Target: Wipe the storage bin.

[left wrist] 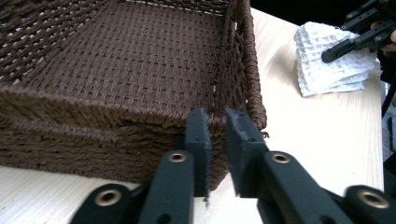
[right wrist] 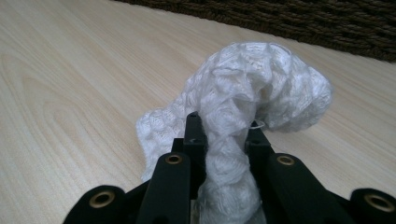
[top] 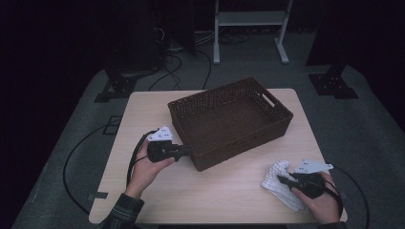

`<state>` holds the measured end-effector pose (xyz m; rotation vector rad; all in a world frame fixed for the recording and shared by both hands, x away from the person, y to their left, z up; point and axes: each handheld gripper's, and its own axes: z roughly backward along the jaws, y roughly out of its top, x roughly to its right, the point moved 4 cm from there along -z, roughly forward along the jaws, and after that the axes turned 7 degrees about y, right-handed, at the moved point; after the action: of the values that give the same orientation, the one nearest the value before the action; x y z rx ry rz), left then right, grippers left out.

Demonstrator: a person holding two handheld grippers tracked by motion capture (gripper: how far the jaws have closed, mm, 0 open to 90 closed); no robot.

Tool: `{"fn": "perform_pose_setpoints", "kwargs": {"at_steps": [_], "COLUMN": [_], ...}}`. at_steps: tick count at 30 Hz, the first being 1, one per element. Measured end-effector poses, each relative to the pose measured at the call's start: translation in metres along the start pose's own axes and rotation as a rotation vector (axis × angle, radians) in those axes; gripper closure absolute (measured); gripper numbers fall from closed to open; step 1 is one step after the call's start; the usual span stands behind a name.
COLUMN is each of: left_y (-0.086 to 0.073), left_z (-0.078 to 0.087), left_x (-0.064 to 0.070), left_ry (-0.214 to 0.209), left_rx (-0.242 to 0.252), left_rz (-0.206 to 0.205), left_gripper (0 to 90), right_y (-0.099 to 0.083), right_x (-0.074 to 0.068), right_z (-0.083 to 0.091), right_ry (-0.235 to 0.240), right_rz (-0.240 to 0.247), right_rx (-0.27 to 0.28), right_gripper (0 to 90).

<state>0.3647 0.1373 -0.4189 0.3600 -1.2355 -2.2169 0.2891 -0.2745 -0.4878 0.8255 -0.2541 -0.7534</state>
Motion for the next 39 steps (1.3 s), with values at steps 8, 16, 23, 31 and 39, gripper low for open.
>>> {"fn": "perform_pose_setpoints", "kwargs": {"at_steps": [8,16,23,31,39], "left_y": [-0.013,-0.031,-0.046,-0.056,-0.063], "left_z": [-0.003,-0.018,-0.037,-0.053,-0.066], "left_x": [-0.005,-0.004,0.004,0.012,0.014], "left_ry": [0.053,0.089,0.104,0.131,0.173], "left_rx": [-0.006,-0.056,-0.101,-0.123,-0.164], "left_rz": [0.021,0.025,0.033,0.032,0.018], "left_gripper": [46.3,25.3,21.4,19.2,19.7], "right_y": [0.000,0.000,0.000,0.000,0.001], "right_x": [0.000,0.001,0.001,0.001,0.000], "right_z": [0.000,0.000,0.000,-0.001,-0.002], "right_ry": [0.000,-0.003,-0.002,-0.002,-0.001], "right_rz": [0.001,0.001,0.000,0.000,0.003], "right_rx": [0.000,-0.001,-0.002,-0.002,-0.005], "right_gripper": [76.4,76.4,76.4,76.3,76.4]}}
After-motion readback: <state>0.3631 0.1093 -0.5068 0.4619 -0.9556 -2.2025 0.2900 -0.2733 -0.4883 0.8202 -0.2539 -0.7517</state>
